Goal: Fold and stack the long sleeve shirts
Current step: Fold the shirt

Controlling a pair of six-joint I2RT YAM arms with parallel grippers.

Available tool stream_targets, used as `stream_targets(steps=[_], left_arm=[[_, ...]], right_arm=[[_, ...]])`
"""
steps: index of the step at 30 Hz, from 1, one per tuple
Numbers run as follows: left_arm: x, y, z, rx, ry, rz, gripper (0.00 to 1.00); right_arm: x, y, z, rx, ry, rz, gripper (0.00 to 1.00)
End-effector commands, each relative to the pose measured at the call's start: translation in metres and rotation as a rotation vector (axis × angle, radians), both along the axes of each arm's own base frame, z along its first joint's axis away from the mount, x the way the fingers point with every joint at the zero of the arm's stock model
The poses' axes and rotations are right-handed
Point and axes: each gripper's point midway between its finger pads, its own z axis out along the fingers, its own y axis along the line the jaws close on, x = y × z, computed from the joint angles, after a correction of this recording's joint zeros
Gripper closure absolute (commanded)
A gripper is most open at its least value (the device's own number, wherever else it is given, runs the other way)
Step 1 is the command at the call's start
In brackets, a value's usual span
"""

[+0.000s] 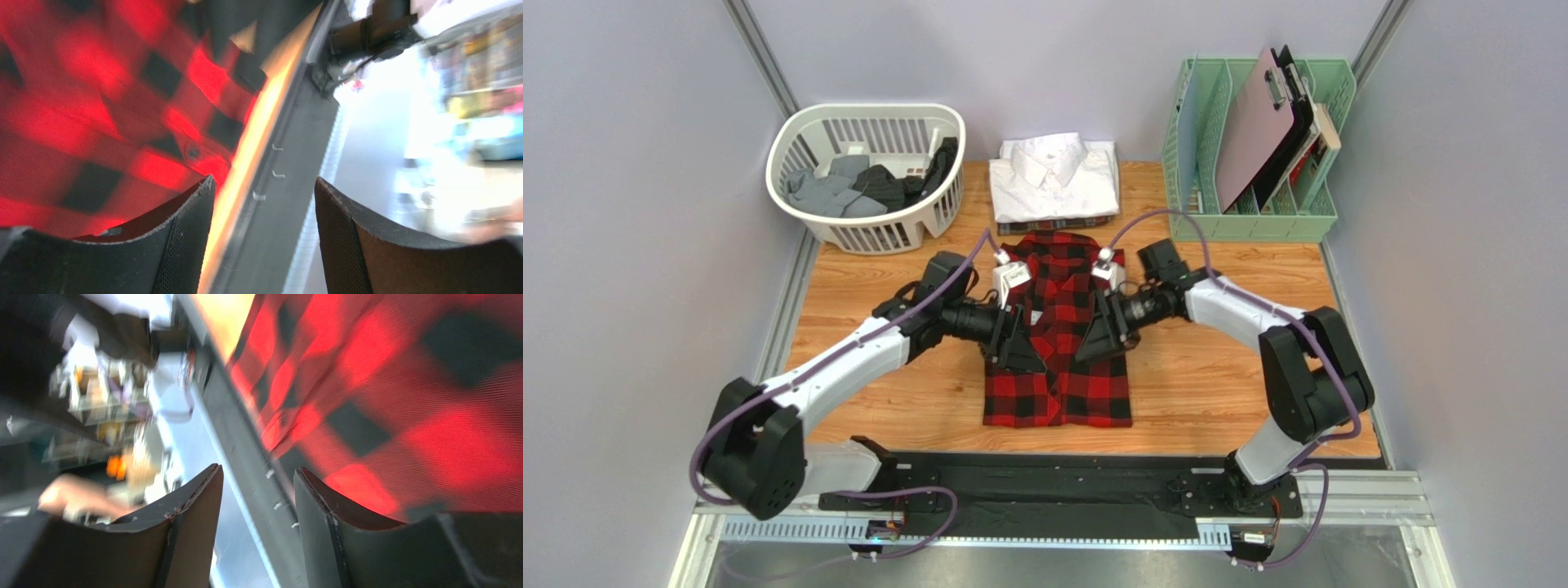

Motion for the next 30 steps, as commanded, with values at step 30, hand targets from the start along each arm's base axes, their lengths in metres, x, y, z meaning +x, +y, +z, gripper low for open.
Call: stream_targets(steps=[30], left_arm=[[-0.084, -0.012, -0.141, 0.596, -0.546, -0.963, 0.46]], right_arm=[[0.182, -0.050, -0.066, -0.454, -0.283, -0.096, 0.59]])
